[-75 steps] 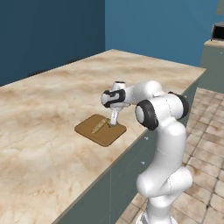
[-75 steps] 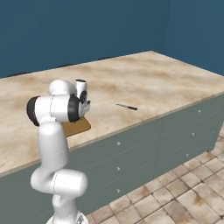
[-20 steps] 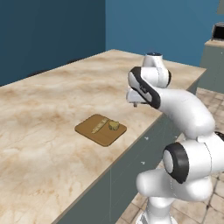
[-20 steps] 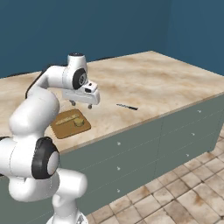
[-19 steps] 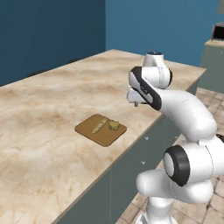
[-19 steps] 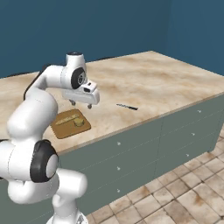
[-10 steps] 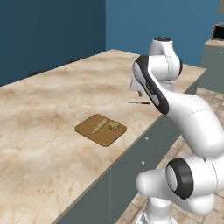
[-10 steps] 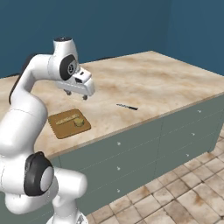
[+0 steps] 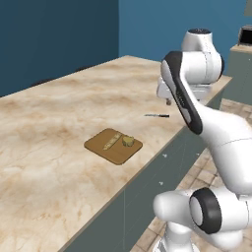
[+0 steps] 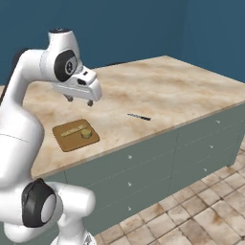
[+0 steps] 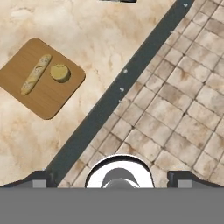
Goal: Retrieve the sausage and cheese from the fridge and place them on the cutting board on the counter.
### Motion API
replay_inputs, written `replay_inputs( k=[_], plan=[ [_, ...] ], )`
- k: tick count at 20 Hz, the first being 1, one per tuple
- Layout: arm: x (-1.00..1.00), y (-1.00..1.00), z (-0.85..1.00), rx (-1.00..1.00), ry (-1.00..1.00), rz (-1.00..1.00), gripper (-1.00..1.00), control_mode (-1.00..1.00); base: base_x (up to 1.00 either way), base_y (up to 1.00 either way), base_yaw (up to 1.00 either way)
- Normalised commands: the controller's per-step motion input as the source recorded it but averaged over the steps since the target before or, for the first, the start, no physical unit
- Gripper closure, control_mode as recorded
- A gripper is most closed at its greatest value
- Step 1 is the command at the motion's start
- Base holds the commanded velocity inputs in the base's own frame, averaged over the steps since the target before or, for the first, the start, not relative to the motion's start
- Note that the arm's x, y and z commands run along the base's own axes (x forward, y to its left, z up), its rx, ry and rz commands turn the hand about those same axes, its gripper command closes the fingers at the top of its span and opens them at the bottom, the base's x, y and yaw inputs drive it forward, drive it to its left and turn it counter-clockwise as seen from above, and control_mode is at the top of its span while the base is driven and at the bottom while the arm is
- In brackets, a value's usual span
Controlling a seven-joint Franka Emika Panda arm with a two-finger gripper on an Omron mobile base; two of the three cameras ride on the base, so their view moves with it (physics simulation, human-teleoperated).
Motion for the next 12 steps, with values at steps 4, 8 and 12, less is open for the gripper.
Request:
replay_inputs(
  k=[4, 8, 12],
  plan=[
    [-0.65, -0.06, 0.01, -0.05, -0.16, 0.04, -1.0, -1.0, 0.0, 0.0, 0.0],
    [-0.36, 0.0, 0.02, -0.01, -0.36, 0.06, -1.0, -1.0, 0.0, 0.0, 0.0],
    [-0.22, 0.0, 0.07, 0.0, -0.41, 0.07, -1.0, -1.0, 0.0, 0.0, 0.0]
  ],
)
